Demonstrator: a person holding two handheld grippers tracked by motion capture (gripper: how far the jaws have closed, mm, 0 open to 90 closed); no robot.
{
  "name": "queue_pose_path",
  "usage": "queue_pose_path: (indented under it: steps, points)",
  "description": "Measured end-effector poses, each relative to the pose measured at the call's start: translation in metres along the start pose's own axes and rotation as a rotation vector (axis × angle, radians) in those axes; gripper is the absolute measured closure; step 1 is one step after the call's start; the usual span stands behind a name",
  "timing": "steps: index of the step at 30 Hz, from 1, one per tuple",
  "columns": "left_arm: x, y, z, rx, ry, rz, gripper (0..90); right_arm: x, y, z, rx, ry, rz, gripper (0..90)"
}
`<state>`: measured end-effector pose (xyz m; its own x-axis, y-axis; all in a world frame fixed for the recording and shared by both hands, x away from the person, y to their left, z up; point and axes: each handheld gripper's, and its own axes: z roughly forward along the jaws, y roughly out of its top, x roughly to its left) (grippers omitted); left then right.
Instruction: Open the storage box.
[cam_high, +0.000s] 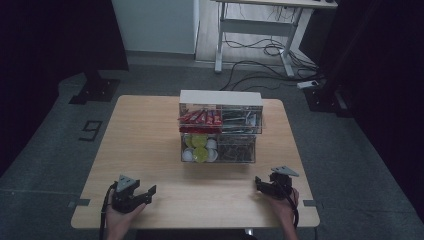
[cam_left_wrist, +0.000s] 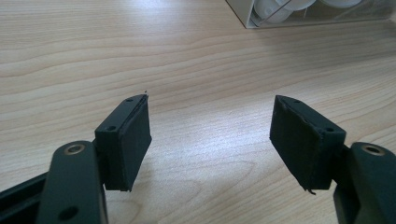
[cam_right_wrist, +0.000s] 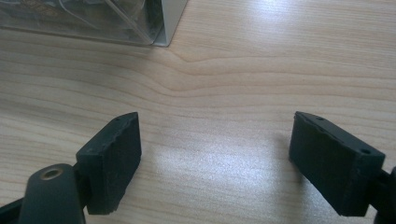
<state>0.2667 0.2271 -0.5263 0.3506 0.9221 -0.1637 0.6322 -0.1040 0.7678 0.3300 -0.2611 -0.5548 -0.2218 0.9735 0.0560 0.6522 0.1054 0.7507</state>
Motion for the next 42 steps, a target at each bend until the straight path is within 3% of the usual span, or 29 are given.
queue_pose_path:
  steps: [8, 14, 20, 28, 31, 32, 38, 42]
  points:
    - [-0.003, -0.004, 0.002, 0.026, -0.007, 0.002, 28.4, -0.005, -0.002, -0.004, -0.019, 0.004, 0.037, 21.3]
    - [-0.004, 0.005, -0.014, -0.038, -0.014, 0.016, 28.4, -0.005, -0.003, -0.005, -0.019, -0.002, 0.024, 25.1]
    - [0.001, 0.003, -0.012, -0.021, -0.015, 0.005, 28.4, -0.008, -0.004, -0.006, -0.027, 0.004, 0.043, 28.0]
    - [-0.002, 0.004, -0.013, -0.025, -0.019, 0.013, 28.4, -0.012, -0.005, -0.009, -0.034, 0.012, 0.049, 30.6]
    - [-0.002, 0.004, -0.013, -0.022, -0.028, 0.005, 28.4, -0.013, -0.003, -0.015, -0.059, 0.026, 0.044, 35.7]
    - [-0.002, 0.004, -0.014, -0.026, -0.049, -0.005, 28.4, -0.013, -0.002, -0.016, -0.064, 0.028, 0.041, 36.6]
    - [-0.004, 0.006, -0.018, -0.036, -0.05, 0.002, 28.3, -0.011, 0.003, -0.027, -0.123, 0.038, 0.041, 42.6]
    - [-0.003, 0.006, -0.019, -0.036, -0.049, 0.001, 28.4, -0.008, 0.006, -0.034, -0.148, 0.092, 0.063, 45.8]
